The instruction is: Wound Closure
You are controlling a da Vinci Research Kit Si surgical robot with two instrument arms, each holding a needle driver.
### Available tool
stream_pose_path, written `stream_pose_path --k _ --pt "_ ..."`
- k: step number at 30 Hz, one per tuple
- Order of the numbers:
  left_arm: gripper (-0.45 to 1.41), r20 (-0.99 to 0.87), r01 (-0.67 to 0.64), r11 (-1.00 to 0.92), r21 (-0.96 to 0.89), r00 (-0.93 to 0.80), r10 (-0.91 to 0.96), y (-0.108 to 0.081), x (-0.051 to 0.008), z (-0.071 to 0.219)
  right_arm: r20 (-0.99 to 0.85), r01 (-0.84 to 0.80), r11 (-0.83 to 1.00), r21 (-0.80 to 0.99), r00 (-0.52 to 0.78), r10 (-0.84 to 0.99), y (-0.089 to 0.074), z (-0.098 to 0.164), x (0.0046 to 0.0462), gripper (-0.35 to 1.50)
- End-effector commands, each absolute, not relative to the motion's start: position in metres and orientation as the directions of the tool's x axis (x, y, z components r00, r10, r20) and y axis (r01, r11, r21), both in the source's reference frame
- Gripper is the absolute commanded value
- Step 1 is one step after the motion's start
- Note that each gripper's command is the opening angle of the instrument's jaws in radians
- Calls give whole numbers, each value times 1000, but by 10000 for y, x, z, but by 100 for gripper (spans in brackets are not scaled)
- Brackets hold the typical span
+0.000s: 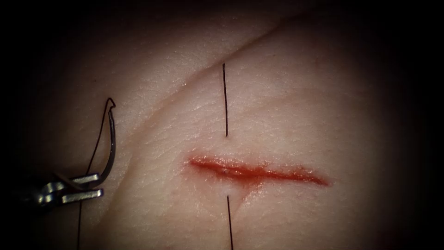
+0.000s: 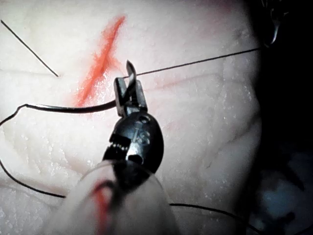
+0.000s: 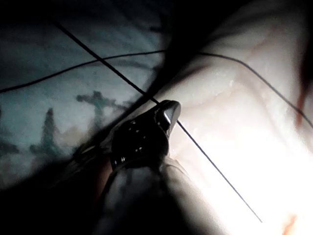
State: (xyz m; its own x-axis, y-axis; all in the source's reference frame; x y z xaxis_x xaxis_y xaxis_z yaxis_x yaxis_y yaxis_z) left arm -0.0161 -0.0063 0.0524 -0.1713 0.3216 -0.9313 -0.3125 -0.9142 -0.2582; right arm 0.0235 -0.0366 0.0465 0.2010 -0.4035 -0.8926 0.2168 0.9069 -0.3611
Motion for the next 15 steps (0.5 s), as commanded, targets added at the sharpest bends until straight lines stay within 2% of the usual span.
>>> stream_pose_path --k 1,13,14,15 --pt "-45 -931 -311 -914 -260 -172 323 -69 -166 529 -892 233 904 -358 201 -405 -377 466 241 -35" --pt "-45 -930 -312 -913 -262 -171 325 -66 -168 528 -897 290 903 -317 216 -385 -402 457 246 -35" --pt "-45 -931 -311 -914 -262 -169 325 -66 -168 528 -910 276 922 -272 237 -339 -392 459 248 32" --pt "-45 -931 -311 -914 -262 -169 324 -67 -168 529 -918 233 941 -244 257 -302 -382 462 249 83"
